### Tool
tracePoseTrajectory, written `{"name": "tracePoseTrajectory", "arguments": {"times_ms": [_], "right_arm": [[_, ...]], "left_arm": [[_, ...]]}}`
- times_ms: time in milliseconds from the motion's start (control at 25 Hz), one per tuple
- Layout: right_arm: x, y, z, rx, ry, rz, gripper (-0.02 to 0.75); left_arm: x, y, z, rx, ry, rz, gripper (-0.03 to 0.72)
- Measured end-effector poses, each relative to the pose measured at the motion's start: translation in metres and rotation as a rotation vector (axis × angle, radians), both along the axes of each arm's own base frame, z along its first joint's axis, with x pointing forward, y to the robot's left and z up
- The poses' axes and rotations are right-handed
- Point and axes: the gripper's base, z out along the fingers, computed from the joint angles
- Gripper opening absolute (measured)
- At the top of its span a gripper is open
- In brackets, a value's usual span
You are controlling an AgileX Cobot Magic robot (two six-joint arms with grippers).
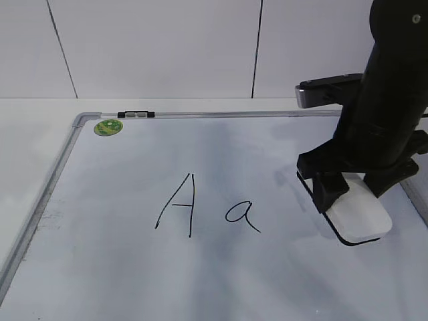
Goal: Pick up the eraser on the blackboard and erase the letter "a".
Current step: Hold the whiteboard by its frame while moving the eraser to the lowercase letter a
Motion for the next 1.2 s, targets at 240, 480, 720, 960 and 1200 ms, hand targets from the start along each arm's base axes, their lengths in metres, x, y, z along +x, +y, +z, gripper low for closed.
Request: {"name": "tracePoseTrajectory", "arguments": {"times_ms": [240, 480, 720, 960, 1200], "right_arm": [[-0.001, 0.002, 0.0, 0.022, 0.011, 0.011, 0.571], [-0.001, 0.002, 0.0, 0.026, 0.013, 0.012, 0.571], [-0.001, 0.002, 0.0, 0.026, 0.013, 0.015, 0.571], [-0.001, 0.002, 0.0, 0.025, 0.014, 0.018, 0.571], [-0.001, 0.002, 0.0, 0.025, 0.014, 0.019, 0.571]], "left_arm": [[0.061, -0.003, -0.025, -0.037, 0.116, 0.011, 0.247], [0.103, -0.014, -0.058, -0.042, 0.208, -0.017, 0.25], [0.127, -0.027, -0.086, -0.031, 0.266, -0.053, 0.25], [0.136, -0.028, -0.11, -0.025, 0.321, -0.053, 0.25], [0.139, -0.028, -0.124, -0.02, 0.347, -0.053, 0.25]]}}
